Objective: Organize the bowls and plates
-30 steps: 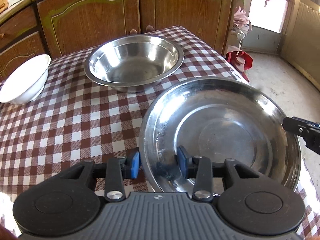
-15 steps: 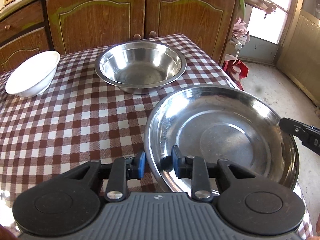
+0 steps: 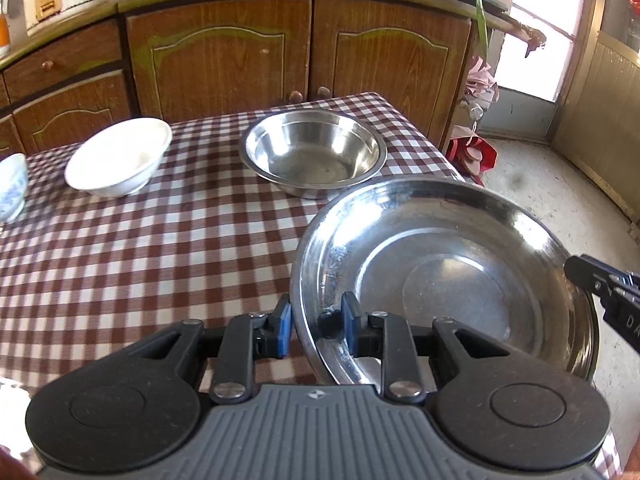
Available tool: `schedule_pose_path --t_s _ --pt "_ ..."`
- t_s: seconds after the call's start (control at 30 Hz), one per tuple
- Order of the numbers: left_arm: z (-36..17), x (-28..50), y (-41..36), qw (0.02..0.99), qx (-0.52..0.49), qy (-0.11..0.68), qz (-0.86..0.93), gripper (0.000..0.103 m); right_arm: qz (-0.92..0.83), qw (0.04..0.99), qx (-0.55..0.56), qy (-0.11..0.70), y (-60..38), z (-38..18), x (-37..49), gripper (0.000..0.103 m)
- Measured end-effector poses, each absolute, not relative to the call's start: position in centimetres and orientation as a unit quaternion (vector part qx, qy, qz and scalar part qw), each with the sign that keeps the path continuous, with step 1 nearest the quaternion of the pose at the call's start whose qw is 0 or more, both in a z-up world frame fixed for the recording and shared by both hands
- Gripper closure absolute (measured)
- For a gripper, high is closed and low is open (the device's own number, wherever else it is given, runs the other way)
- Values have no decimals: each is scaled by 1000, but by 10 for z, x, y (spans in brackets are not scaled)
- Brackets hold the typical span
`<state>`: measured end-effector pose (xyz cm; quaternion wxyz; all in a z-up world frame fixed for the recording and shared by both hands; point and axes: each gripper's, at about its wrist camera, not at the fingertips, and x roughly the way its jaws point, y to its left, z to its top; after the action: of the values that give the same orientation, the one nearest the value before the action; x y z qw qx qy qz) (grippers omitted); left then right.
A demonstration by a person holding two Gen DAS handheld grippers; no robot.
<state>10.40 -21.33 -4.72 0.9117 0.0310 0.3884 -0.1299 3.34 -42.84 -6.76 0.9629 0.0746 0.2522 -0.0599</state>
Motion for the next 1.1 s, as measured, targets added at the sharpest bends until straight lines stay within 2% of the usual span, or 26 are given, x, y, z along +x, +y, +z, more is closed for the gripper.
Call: schedule_pose_path --t_s 0.3,1.1 --pt "-24 72 -189 923 41 360 -129 77 -60 959 86 263 -398 -64 -7 90" --pt "-4 24 -126 928 4 354 -116 77 -35 970 57 234 -339 -20 -52 90"
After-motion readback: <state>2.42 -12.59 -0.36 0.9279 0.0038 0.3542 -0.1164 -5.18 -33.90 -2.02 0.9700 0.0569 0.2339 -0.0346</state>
